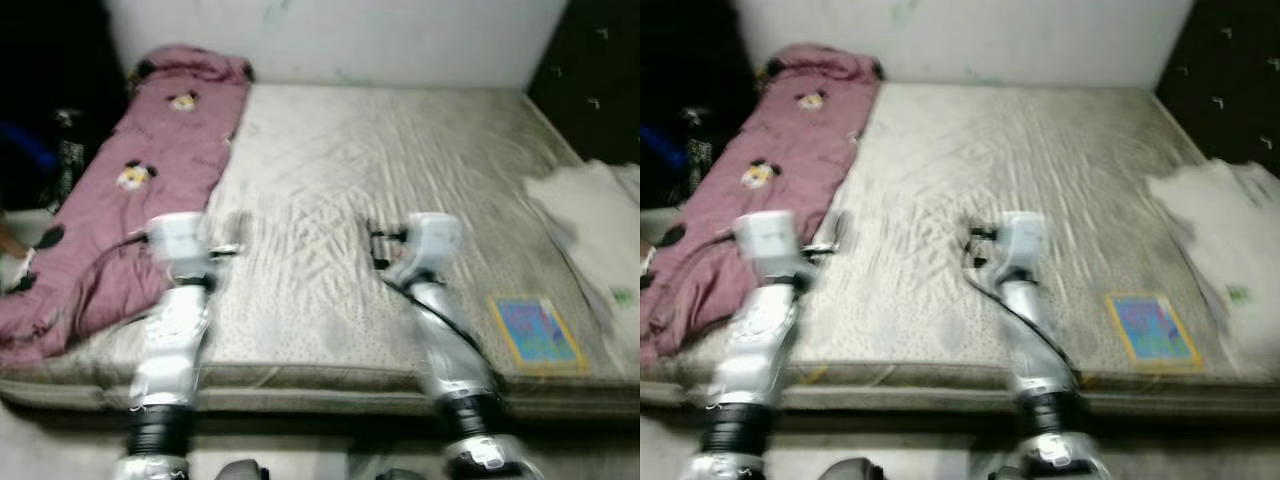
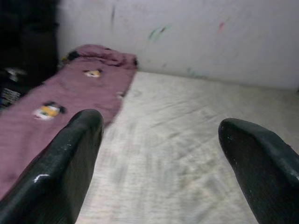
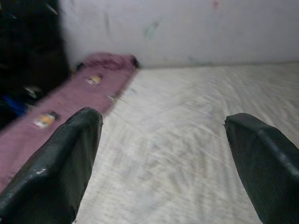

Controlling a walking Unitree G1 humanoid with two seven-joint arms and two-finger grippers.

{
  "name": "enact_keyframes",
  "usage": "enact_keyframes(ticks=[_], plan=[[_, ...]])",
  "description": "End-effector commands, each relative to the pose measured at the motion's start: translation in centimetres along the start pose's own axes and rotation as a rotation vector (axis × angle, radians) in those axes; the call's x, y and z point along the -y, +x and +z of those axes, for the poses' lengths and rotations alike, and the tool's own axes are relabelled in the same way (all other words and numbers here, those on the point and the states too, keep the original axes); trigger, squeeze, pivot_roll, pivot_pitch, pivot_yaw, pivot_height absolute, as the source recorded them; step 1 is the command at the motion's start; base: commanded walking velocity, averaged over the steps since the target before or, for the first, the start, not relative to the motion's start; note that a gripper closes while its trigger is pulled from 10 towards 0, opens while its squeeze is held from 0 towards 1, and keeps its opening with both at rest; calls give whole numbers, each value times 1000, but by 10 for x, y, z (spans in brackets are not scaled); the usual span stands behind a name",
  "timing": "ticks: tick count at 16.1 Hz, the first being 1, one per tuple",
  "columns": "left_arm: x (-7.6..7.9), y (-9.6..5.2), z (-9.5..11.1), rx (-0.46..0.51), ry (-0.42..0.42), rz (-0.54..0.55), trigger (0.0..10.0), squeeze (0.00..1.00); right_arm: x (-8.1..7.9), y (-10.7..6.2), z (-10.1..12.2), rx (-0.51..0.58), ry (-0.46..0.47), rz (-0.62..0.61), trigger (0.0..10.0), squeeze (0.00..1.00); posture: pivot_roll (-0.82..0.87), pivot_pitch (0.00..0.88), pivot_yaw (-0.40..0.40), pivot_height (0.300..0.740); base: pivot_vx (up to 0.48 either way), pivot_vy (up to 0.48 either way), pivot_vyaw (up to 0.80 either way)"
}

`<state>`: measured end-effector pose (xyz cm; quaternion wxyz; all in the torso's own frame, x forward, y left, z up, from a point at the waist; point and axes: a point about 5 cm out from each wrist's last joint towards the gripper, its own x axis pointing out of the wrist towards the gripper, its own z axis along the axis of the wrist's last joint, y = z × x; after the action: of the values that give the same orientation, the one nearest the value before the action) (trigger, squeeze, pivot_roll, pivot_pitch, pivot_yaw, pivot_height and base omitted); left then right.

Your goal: Clean up the room

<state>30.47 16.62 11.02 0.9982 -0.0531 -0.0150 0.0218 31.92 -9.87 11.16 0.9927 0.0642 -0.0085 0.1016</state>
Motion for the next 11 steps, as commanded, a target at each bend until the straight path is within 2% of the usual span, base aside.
enact_keyframes(ticks=[1,3,5,8,11], plan=[[15,3,5,17,-20,-45,10000,0,16,-2,0,-7,-19,-48,10000,0,31,0,24,740,0,480,-800],[15,3,4,15,-23,-46,10000,0,16,-2,0,-5,-23,-48,10000,0,28,0,26,740,0,480,-713],[15,3,5,22,-33,-45,10000,0,15,-2,-1,-9,-28,-43,10000,0,28,0,26,740,0,467,0],[18,1,7,41,-52,-105,10000,0,15,-2,-2,-17,-30,-41,10000,0,28,0,26,740,0,0,0],[19,0,8,48,-62,-115,10000,0,15,-3,-1,-17,-32,-42,10000,0,29,0,25,740,0,0,0]])
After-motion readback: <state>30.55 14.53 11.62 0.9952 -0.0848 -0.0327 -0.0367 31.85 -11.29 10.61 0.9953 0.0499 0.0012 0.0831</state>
